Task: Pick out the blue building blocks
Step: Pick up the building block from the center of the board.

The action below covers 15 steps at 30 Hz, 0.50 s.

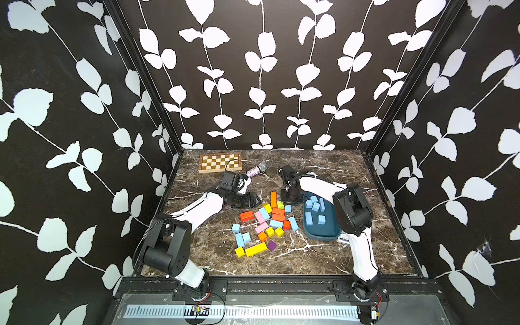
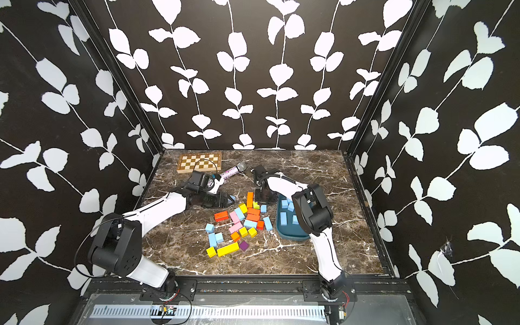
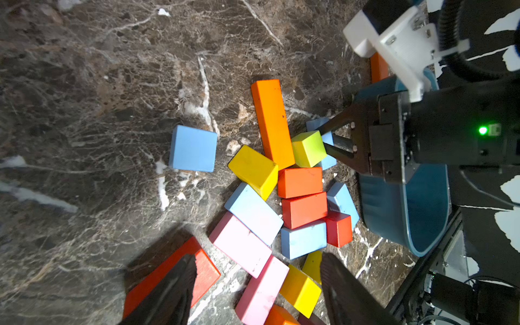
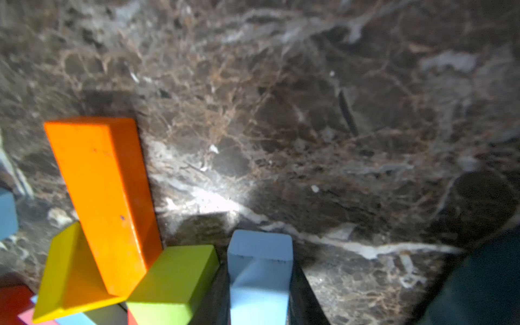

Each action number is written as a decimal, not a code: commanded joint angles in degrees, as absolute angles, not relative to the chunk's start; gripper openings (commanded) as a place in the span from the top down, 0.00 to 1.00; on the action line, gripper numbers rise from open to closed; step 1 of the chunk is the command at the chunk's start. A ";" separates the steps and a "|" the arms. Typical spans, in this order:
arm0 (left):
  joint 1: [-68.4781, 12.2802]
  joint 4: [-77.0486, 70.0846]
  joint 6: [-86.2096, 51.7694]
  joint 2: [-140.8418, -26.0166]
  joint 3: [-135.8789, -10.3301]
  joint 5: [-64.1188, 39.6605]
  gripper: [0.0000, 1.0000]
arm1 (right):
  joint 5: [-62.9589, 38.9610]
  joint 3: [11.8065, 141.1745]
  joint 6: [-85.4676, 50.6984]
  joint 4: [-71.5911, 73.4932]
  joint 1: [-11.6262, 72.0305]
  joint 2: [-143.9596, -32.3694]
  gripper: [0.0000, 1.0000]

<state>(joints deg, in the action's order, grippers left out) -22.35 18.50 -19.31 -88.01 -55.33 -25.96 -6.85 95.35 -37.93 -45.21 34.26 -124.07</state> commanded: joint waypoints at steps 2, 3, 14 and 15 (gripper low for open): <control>-22.06 18.63 -19.16 -87.54 -54.40 -26.46 0.29 | -6.87 94.15 -38.18 -44.41 35.06 -121.80 0.78; -22.01 18.52 -19.16 -87.54 -54.32 -26.46 0.29 | -6.85 94.18 -38.15 -44.23 35.09 -121.40 0.79; -22.13 18.28 -18.90 -87.50 -54.41 -26.85 0.29 | -5.65 94.98 -36.86 -42.64 35.11 -115.83 0.86; -22.15 18.13 -18.89 -87.54 -54.43 -26.81 0.29 | -5.39 95.07 -36.78 -42.63 35.16 -115.19 0.86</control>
<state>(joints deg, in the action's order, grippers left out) -22.35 18.48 -19.31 -88.03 -55.33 -26.11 -6.59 94.72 -37.28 -43.31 34.83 -118.65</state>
